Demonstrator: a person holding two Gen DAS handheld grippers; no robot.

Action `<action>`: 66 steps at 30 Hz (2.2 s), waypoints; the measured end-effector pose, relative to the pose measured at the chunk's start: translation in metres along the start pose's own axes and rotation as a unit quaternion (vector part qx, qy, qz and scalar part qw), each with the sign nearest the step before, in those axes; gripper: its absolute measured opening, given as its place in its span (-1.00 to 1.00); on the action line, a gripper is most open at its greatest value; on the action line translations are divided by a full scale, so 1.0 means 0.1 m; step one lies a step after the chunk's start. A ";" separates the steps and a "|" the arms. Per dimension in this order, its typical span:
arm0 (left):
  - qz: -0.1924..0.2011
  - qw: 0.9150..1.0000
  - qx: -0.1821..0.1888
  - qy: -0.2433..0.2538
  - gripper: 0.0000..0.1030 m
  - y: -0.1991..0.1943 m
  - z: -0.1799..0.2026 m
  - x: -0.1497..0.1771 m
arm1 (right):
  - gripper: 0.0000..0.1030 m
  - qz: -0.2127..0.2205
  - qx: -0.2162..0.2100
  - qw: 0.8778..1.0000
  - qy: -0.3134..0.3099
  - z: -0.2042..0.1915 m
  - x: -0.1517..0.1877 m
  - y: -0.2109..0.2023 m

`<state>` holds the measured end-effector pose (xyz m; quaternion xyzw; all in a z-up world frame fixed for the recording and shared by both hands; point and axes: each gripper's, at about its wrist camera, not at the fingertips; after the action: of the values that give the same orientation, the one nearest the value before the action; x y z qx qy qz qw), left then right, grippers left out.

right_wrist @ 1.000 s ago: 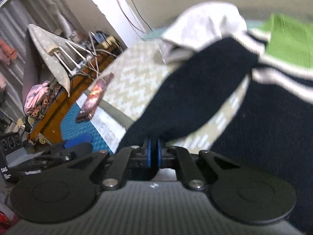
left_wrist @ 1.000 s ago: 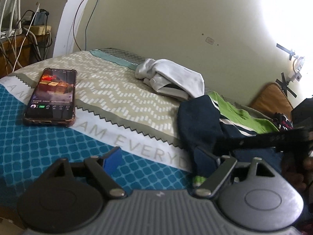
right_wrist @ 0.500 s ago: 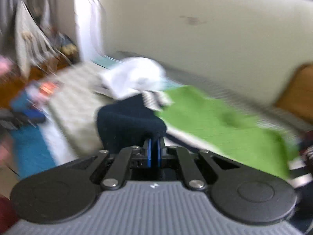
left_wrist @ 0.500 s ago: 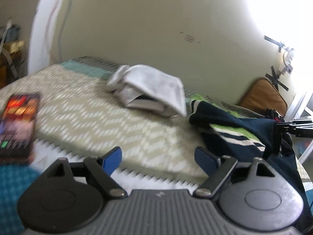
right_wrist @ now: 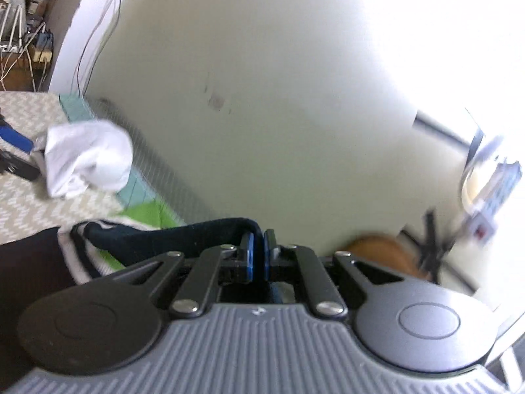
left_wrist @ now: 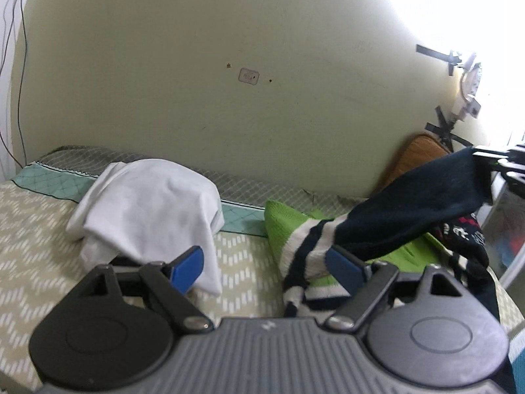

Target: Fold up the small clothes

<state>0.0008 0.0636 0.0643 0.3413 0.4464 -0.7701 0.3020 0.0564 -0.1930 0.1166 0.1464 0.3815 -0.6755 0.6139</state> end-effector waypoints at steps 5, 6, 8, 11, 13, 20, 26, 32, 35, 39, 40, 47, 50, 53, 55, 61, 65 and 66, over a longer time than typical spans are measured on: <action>-0.046 0.999 -0.026 0.005 0.65 0.57 0.08 -0.08 | -0.83 -0.059 -0.016 0.998 0.030 -0.04 0.48 0.36; -0.058 0.998 -0.028 0.009 0.65 0.71 0.11 -0.08 | -0.83 -0.071 -0.023 0.997 0.031 -0.09 0.58 0.43; -0.083 0.996 -0.029 0.019 0.65 1.04 0.18 -0.07 | -0.83 -0.084 -0.034 0.995 0.034 -0.17 0.70 0.53; -0.111 0.993 -0.029 0.035 0.55 1.45 0.26 -0.03 | -0.83 -0.090 -0.040 0.994 0.040 -0.19 0.74 0.57; -0.131 0.990 -0.026 0.052 -0.49 1.68 0.33 0.03 | -0.83 -0.082 -0.038 0.995 0.047 -0.13 0.69 0.59; -0.021 0.999 -0.034 -0.036 -0.79 1.41 0.15 0.02 | -0.83 -0.011 0.005 0.994 0.110 0.13 0.66 0.44; -0.033 0.994 -0.094 -0.042 -0.40 1.55 0.07 0.16 | -0.58 -0.173 -0.030 0.982 0.064 -0.31 1.24 1.11; 0.002 0.997 -0.064 -0.042 -0.22 1.42 0.11 0.15 | -0.45 -0.123 -0.062 0.942 0.307 0.20 1.26 0.69; 0.018 0.997 -0.067 -0.034 -0.22 1.41 0.18 0.13 | -0.44 -0.118 -0.110 0.928 0.337 0.12 1.09 0.73; -0.009 0.995 -0.076 -0.056 -0.23 1.48 0.12 0.07 | -0.42 -0.090 -0.183 0.926 0.316 -0.18 0.66 0.99; -0.019 0.995 -0.071 -0.065 -0.23 1.46 0.06 0.05 | -0.42 -0.087 -0.199 0.926 0.310 -0.26 0.56 1.10; -0.093 0.993 -0.071 0.012 -0.07 1.46 0.21 0.04 | -0.42 -0.104 -0.277 0.907 0.298 -0.63 0.10 2.11; -0.118 0.991 -0.051 0.028 -0.01 1.47 0.26 0.05 | -0.41 -0.107 -0.297 0.905 0.286 -0.77 0.03 2.39; -0.123 0.990 -0.052 0.044 0.07 1.49 0.29 0.07 | -0.40 -0.137 -0.344 0.886 0.278 -0.95 0.08 2.59; -0.129 0.989 -0.054 0.043 0.07 1.53 0.27 0.07 | -0.47 -0.121 -0.345 0.889 0.277 -0.97 0.10 2.57; -0.128 0.990 -0.051 0.036 0.11 1.53 0.22 0.07 | -0.83 -0.051 -0.342 0.896 0.277 -0.89 -0.16 2.45; -0.119 0.989 -0.061 0.056 0.17 1.52 0.24 0.11 | -0.74 -0.070 -0.315 0.918 0.230 -1.13 -0.22 2.59; -0.117 0.989 -0.064 0.063 0.22 1.52 0.25 0.12 | -0.69 -0.089 -0.306 0.922 0.221 -1.18 -0.17 2.67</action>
<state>0.1039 -0.0239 -0.0096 0.3149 0.5494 -0.7470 0.2025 0.2790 -0.0867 -0.0400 0.0626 0.7068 -0.5286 0.4659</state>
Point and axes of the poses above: each gripper's, at about its wrist camera, not at the fingertips, and y roughly the way its jaws point, z to its right, x to its underside, and after that the axes turned 8 degrees about -y, right-handed
